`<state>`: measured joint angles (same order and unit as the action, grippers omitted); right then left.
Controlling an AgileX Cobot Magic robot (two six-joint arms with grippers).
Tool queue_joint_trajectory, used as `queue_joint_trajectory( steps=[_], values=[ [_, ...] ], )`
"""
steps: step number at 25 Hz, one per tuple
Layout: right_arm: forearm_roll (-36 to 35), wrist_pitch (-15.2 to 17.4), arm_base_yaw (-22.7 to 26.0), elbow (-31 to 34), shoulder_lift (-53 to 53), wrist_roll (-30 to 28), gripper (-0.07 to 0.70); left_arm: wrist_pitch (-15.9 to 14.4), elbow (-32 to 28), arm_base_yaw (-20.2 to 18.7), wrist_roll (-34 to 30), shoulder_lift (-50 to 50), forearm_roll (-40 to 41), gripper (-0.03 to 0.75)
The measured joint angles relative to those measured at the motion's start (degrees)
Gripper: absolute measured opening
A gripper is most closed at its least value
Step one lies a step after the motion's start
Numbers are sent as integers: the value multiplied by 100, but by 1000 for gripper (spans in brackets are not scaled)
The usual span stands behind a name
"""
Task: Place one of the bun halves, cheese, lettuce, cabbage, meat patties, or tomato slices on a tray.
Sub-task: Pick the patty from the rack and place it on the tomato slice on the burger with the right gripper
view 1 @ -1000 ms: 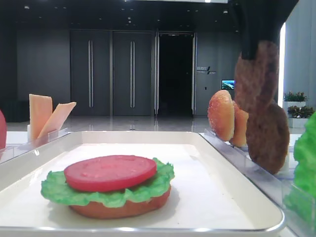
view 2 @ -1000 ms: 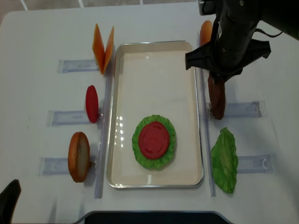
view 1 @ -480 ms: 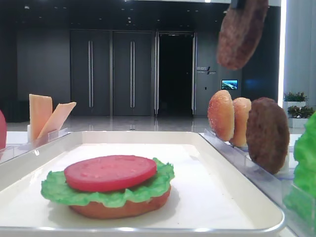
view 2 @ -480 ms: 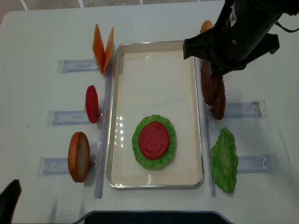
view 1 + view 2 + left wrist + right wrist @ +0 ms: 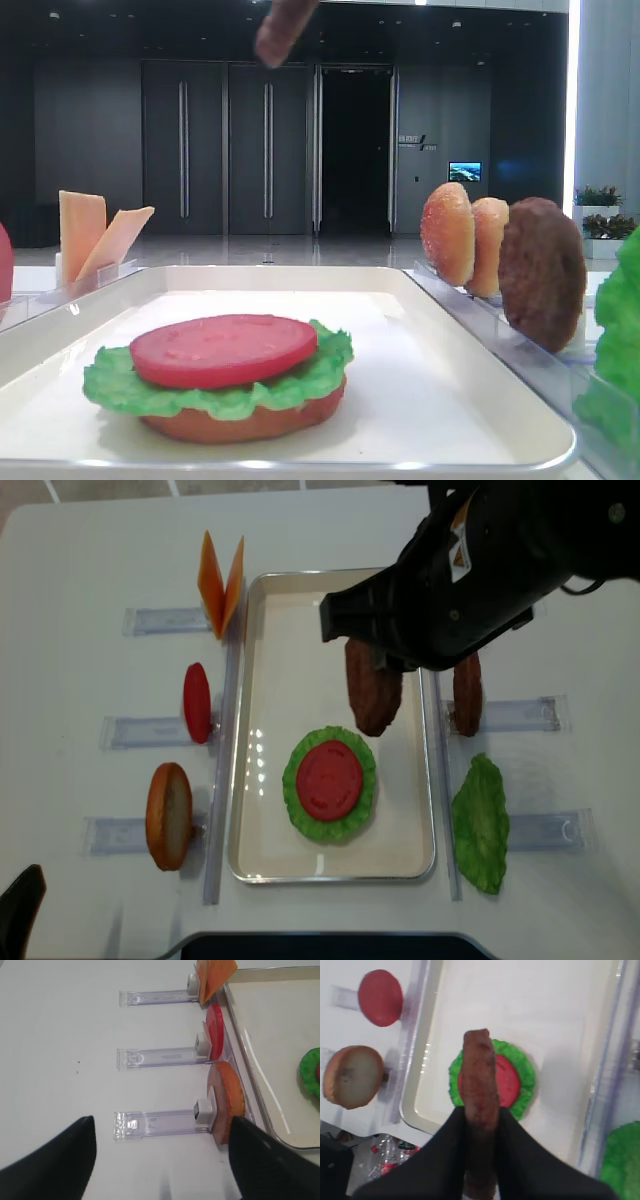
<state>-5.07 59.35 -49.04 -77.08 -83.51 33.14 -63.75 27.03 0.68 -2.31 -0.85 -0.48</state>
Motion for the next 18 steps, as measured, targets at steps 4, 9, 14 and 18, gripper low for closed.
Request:
queue_joint_trajectory(
  steps=[4,9,14,18],
  values=[
    [-836,-951,-82,549,0,-530,144,0,0,0,0,0,0,636],
    [-1772,-1806,-69,1076,0,-1486,144,0,0,0,0,0,0,636],
    [-2494,-2116,106,1222,-19,-2325,142,0,0,0,0,0,-16,636],
    [-3245,-2183,313,1259,-196,-3101,142,0,0,0,0,0,-30,636]
  ],
)
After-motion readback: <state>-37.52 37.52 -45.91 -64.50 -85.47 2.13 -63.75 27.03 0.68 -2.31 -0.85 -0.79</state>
